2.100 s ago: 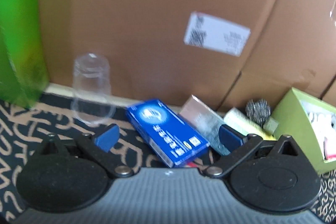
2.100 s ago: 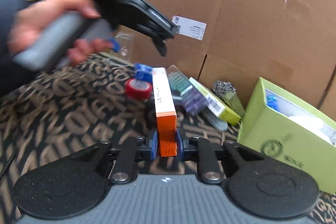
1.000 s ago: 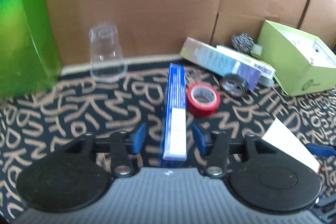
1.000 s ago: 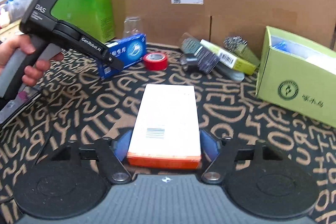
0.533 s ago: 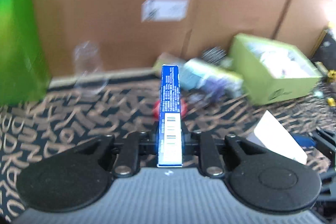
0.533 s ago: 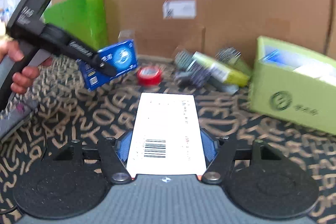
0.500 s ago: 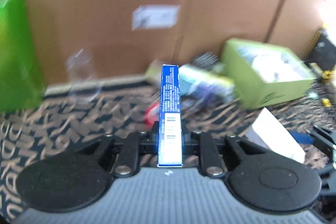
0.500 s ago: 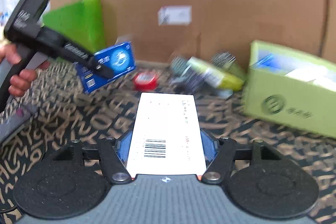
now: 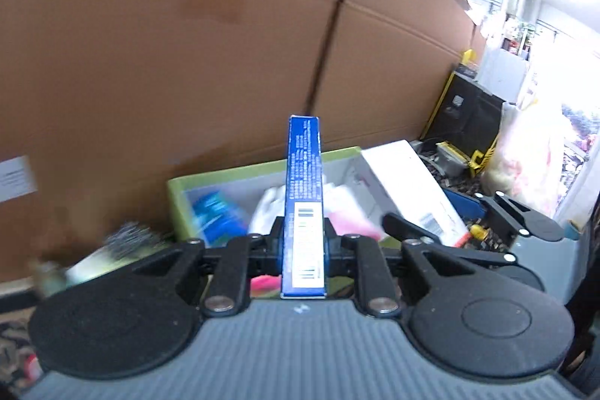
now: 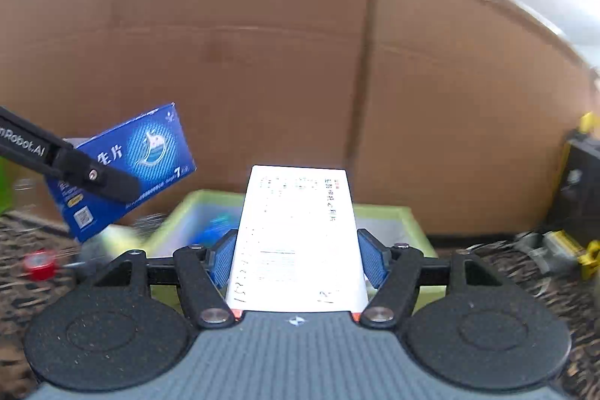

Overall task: Organize objects
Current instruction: 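Carry the orange-white and blue boxes into the green shoebox and open both tools, then grasp the red tape roll with the left tool while the right tool grasps the black tape roll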

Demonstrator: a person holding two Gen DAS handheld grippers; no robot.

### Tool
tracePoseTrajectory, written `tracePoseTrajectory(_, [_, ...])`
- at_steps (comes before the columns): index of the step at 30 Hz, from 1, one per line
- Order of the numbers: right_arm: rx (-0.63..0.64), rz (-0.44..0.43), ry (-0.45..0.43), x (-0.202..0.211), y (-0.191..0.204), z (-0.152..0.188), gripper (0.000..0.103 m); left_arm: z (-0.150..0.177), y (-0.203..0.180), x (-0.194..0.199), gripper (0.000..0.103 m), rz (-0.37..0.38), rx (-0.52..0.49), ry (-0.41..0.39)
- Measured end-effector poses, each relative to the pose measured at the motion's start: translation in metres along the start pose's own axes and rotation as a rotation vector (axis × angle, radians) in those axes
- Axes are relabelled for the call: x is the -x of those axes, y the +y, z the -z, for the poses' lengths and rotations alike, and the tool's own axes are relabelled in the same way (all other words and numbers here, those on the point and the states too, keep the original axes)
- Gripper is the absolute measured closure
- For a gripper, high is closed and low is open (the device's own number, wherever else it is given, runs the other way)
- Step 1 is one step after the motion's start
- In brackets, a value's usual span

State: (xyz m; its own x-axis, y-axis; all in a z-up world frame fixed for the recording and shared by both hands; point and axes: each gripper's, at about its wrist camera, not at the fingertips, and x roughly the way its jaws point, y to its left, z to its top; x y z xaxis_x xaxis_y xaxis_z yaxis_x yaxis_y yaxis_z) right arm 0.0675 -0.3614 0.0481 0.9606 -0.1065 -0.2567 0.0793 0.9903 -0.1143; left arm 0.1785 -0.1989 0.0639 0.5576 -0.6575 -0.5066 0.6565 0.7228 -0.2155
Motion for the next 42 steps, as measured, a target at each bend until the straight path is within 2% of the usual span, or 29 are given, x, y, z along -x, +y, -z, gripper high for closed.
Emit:
tracePoseTrajectory(3, [0.006,0.06,-0.008,-0.026,-0.017,-0.002,0.033,-0.01,-0.006,-0.031,0.086,0.02,0.027,0.005])
tracePoseTrajectory(7, [-0.004,0.088,-0.001,-0.057,-0.034,-0.002,0.033,-0.013,-0.011,-0.064,0.086,-0.015,0.01,0.011])
tracePoseTrajectory(8, [-0.007,0.092,-0.006,-0.064,-0.036,-0.002,0.033,-0.011,-0.009,-0.071,0.081,-0.019,0.003,0.009])
tracePoseTrajectory(9, [-0.005,0.1,-0.01,-0.071,-0.035,0.0,0.033,-0.009,-0.007,-0.079,0.071,-0.012,-0.003,0.015])
tracePoseTrajectory(10, [0.001,0.11,-0.008,-0.079,-0.035,0.002,0.03,-0.005,-0.005,-0.085,0.037,-0.021,-0.001,0.035])
tracePoseTrajectory(11, [0.012,0.112,0.02,-0.089,-0.034,0.006,0.026,0.0,-0.003,-0.087,0.018,-0.058,0.016,0.043])
tracePoseTrajectory(12, [0.021,0.113,0.054,-0.096,-0.033,0.01,0.023,0.006,0.001,-0.085,0.016,-0.086,0.029,0.023])
tracePoseTrajectory(15, [0.042,0.11,0.11,-0.106,-0.028,0.025,0.022,0.019,0.011,-0.072,0.016,-0.086,0.012,0.015])
tracePoseTrajectory(19, [0.044,0.113,0.095,-0.099,-0.024,0.025,0.02,0.018,0.021,-0.032,0.0,-0.115,0.024,-0.046])
tracePoseTrajectory(21, [0.028,0.113,0.046,-0.082,-0.03,0.016,0.019,0.014,0.025,-0.001,0.0,-0.128,0.041,-0.108])
tracePoseTrajectory(24, [-0.013,0.073,-0.055,-0.049,-0.026,-0.001,0.011,0.012,0.031,0.041,0.0,-0.175,0.068,-0.147])
tracePoseTrajectory(27, [-0.051,-0.004,-0.134,-0.019,-0.01,-0.009,0.008,0.022,0.042,0.076,0.0,-0.285,0.09,-0.132])
tracePoseTrajectory(30, [-0.054,-0.098,-0.157,0.005,0.016,-0.006,0.008,0.047,0.059,0.104,0.0,-0.363,0.118,-0.144])
tracePoseTrajectory(33, [-0.053,-0.194,-0.142,0.016,0.042,0.008,0.008,0.082,0.082,0.127,0.0,-0.404,0.19,-0.11])
tracePoseTrajectory(36, [-0.033,-0.275,-0.081,0.018,0.075,0.026,0.008,0.116,0.109,0.132,0.0,-0.417,0.273,-0.05])
tracePoseTrajectory(39, [-0.018,-0.335,-0.017,0.013,0.099,0.041,0.009,0.14,0.131,0.121,0.001,-0.435,0.337,-0.005])
tracePoseTrajectory(42, [-0.021,-0.367,0.038,0.011,0.115,0.052,0.012,0.145,0.151,0.102,0.009,-0.474,0.361,0.033])
